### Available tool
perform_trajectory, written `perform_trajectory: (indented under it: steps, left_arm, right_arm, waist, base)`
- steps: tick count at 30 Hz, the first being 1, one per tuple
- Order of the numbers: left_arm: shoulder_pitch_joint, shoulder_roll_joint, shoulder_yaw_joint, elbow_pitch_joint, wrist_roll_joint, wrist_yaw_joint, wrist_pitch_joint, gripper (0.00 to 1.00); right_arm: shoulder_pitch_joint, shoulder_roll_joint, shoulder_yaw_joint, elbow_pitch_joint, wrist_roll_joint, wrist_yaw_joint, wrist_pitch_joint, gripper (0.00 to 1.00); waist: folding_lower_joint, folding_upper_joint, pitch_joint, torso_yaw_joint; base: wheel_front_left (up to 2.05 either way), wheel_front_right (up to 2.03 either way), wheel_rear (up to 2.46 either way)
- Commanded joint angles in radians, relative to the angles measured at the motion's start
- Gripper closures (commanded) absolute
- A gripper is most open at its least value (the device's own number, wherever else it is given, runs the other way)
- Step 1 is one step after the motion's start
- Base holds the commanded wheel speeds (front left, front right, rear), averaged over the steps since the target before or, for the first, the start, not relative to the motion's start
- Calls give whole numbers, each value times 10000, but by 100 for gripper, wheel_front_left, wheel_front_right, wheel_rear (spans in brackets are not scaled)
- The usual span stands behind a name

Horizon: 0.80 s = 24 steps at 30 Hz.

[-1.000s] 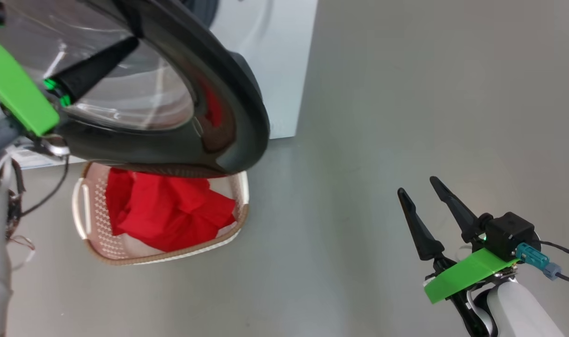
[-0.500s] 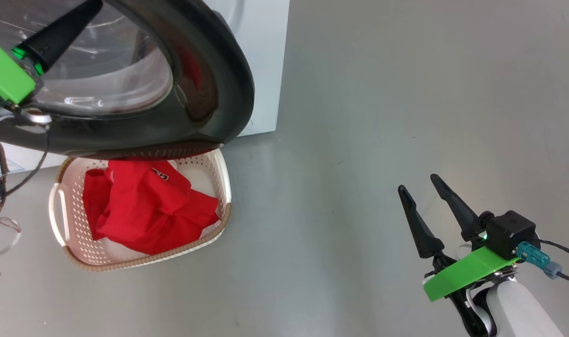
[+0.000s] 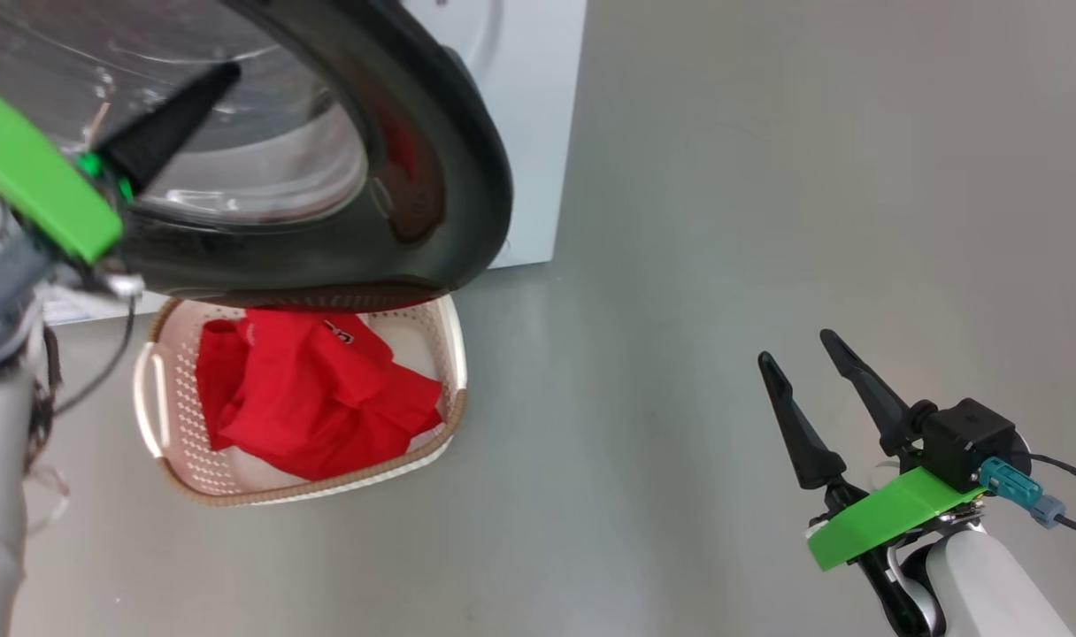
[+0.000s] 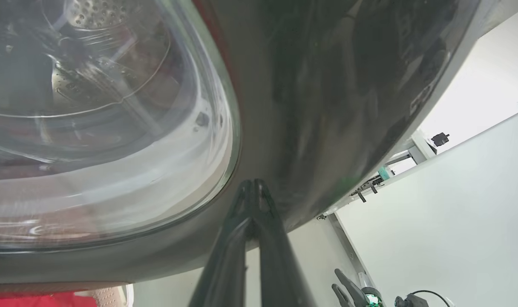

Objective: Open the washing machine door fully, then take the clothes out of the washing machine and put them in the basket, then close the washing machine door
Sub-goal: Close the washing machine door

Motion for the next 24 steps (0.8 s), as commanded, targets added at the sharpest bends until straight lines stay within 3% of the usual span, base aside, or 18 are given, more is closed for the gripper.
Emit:
perform_trajectory:
  steps: [1,2,6,8,9,24]
  left_arm:
    - [104,576,262,-384,-127,-102,-118,100]
    - [278,619,236,-455,-183,-102,-189,98]
    - [988,788,187,-617,-376,-102,-543,60]
    - [1318,895,144,-673,-397,-102,-758,13]
    - [1485,906,125,-686,-427,-102,-888,1]
    - [4179,1344,-159,-1124,-742,-102,-3157,0]
  right_arm:
    - [79,-122,213,-202,4,16,-120,0]
    - [97,-146,219,-197,4,16,-120,0]
    - [180,-254,225,-183,6,16,-120,0]
    - [213,-309,229,-185,7,16,-120,0]
    - [234,-335,216,-183,7,16,-120,0]
    - [619,-588,71,-171,37,16,-120,0]
  waist:
    - [0,0,-142,159]
    - [0,0,-182,215]
    - [0,0,-333,433]
    - [0,0,-379,531]
    - [0,0,-407,591]
    - [0,0,-729,1155]
  base:
    - [0,0,0]
    - [0,0,0]
    - [0,0,0]
    - [0,0,0]
    - [0,0,0]
    - [0,0,0]
